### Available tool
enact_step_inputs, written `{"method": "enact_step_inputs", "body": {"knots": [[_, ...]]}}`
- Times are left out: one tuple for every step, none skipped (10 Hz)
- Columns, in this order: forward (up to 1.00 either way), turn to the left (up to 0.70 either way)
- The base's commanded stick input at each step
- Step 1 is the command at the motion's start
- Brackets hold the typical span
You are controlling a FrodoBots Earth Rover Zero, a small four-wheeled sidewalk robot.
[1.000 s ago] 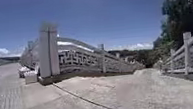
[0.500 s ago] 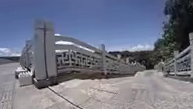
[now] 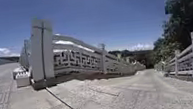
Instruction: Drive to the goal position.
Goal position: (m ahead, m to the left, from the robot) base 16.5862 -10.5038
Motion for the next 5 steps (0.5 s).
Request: {"method": "enact_step_inputs", "body": {"knots": [[0.00,0.00],[0.00,-0.03],[0.00,-0.45],[0.00,-0.45],[0.00,-0.45]]}}
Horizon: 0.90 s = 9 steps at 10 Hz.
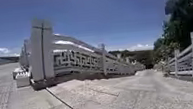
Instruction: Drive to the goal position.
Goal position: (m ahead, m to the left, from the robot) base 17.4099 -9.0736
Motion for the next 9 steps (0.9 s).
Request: {"method": "enact_step_inputs", "body": {"knots": [[0.00,-0.45],[0.00,-0.45],[0.00,-0.45],[0.00,-0.45],[0.31,-0.33],[0.45,-0.20],[0.45,-0.01],[0.45,0.00],[0.45,0.00]]}}
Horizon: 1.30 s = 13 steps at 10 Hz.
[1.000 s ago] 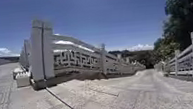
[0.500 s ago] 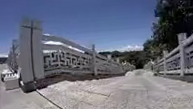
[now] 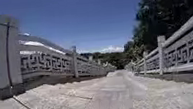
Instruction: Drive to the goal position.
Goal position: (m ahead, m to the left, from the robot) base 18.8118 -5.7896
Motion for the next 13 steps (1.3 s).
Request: {"method": "enact_step_inputs", "body": {"knots": [[0.45,0.00],[0.45,0.00],[0.16,0.00],[0.02,0.00],[0.00,0.00],[0.00,0.00],[0.00,0.00],[0.00,0.00],[0.00,0.00],[0.00,0.00],[0.00,0.00],[0.00,0.00],[0.00,0.00]]}}
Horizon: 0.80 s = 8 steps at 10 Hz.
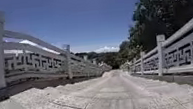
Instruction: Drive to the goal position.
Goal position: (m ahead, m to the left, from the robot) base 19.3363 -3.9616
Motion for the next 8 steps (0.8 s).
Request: {"method": "enact_step_inputs", "body": {"knots": [[0.00,0.12],[0.00,0.44],[0.14,0.20],[0.39,0.00],[0.45,0.00],[0.45,0.00],[0.45,0.00],[0.45,0.00]]}}
